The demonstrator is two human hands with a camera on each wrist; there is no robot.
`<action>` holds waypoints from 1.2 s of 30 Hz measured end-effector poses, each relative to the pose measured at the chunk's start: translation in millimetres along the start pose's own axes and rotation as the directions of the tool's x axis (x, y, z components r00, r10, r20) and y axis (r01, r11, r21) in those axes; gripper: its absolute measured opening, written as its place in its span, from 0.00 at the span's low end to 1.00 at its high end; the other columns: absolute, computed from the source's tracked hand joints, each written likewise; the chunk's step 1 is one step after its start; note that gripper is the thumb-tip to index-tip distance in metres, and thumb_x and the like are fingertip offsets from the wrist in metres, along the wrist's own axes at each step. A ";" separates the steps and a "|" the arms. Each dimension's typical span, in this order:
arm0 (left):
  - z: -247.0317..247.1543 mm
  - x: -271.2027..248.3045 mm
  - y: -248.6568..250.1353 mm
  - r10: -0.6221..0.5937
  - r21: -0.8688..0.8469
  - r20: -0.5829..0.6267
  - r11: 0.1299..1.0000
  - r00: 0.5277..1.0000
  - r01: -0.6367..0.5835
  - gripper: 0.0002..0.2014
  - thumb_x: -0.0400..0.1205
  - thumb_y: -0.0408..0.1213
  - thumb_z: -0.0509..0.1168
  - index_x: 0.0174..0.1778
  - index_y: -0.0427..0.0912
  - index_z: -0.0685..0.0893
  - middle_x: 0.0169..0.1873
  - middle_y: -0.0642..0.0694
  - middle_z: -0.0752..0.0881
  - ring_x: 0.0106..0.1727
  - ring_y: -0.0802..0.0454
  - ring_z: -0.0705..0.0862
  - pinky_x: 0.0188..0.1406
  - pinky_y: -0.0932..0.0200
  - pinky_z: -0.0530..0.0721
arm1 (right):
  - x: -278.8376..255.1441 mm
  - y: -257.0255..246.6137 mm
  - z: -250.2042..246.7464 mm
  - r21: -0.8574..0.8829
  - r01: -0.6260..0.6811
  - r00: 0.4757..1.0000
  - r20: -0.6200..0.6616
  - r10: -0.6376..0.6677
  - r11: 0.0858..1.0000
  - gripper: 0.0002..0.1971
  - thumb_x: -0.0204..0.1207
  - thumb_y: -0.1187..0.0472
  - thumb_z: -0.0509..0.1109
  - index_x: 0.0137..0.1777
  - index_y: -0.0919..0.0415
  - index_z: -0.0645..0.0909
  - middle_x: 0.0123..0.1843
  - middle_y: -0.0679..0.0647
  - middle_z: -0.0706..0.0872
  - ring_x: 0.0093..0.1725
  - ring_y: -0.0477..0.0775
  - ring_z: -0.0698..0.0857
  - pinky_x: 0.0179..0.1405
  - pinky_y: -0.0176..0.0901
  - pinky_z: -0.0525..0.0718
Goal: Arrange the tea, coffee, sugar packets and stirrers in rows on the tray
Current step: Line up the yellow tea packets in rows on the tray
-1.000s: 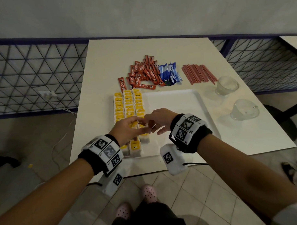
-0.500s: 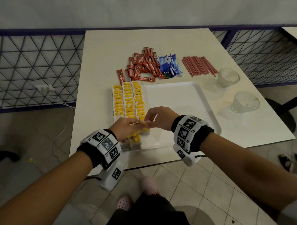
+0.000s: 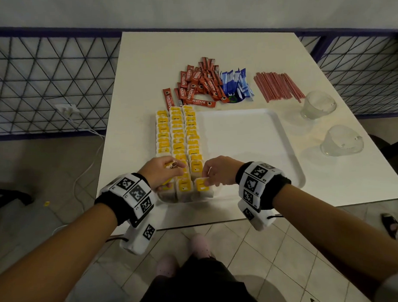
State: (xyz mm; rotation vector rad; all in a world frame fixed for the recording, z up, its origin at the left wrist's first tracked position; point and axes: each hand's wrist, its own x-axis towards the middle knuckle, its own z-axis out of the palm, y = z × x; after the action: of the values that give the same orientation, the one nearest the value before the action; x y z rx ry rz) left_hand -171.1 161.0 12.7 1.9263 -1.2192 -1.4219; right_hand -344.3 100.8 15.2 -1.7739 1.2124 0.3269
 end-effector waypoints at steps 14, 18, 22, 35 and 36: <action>-1.4 6.9 9.0 -0.139 -0.134 0.004 0.981 0.990 0.138 0.08 0.80 0.45 0.66 0.45 0.44 0.83 0.33 0.50 0.83 0.25 0.54 0.73 0.17 0.69 0.68 | 31.4 6.9 -3.4 0.123 -0.033 0.989 -0.140 0.050 0.992 0.07 0.72 0.61 0.74 0.48 0.63 0.85 0.42 0.53 0.80 0.46 0.50 0.76 0.37 0.36 0.73; -3.7 9.9 11.3 -0.189 -0.223 0.024 0.956 0.982 0.190 0.12 0.80 0.50 0.64 0.45 0.45 0.85 0.35 0.48 0.83 0.24 0.53 0.73 0.14 0.71 0.65 | 35.9 6.6 -3.5 0.152 -0.033 0.986 -0.155 0.057 0.988 0.11 0.71 0.61 0.75 0.32 0.52 0.77 0.39 0.52 0.80 0.46 0.50 0.76 0.38 0.36 0.74; -3.5 14.5 15.3 -0.230 -0.248 0.052 0.940 0.972 0.236 0.17 0.82 0.54 0.59 0.44 0.44 0.83 0.34 0.47 0.82 0.22 0.52 0.73 0.14 0.71 0.62 | 35.6 6.0 -2.3 0.099 -0.037 0.983 -0.173 0.054 0.994 0.05 0.72 0.58 0.74 0.44 0.56 0.81 0.46 0.52 0.79 0.47 0.49 0.76 0.31 0.28 0.71; -8.8 16.3 30.7 -0.213 -0.512 0.190 0.811 0.958 0.282 0.24 0.84 0.60 0.47 0.44 0.43 0.77 0.22 0.46 0.79 0.15 0.55 0.75 0.12 0.71 0.69 | 9.7 -40.6 -16.6 0.134 0.140 0.990 -0.050 -0.134 0.981 0.14 0.74 0.45 0.69 0.37 0.55 0.79 0.36 0.49 0.81 0.31 0.45 0.75 0.25 0.30 0.73; -8.5 16.1 31.9 -0.209 -0.547 0.183 0.790 0.960 0.277 0.24 0.84 0.60 0.47 0.44 0.43 0.77 0.23 0.45 0.78 0.14 0.54 0.73 0.12 0.71 0.69 | 10.0 -43.1 -14.3 0.128 0.146 0.988 -0.070 -0.138 0.981 0.12 0.74 0.47 0.71 0.35 0.53 0.77 0.35 0.47 0.79 0.31 0.43 0.74 0.25 0.28 0.72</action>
State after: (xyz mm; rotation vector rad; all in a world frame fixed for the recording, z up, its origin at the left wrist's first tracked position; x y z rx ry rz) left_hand -174.3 130.0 32.0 1.6234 -0.4897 -1.7971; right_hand -307.3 86.9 39.5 -1.7538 1.1156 0.1072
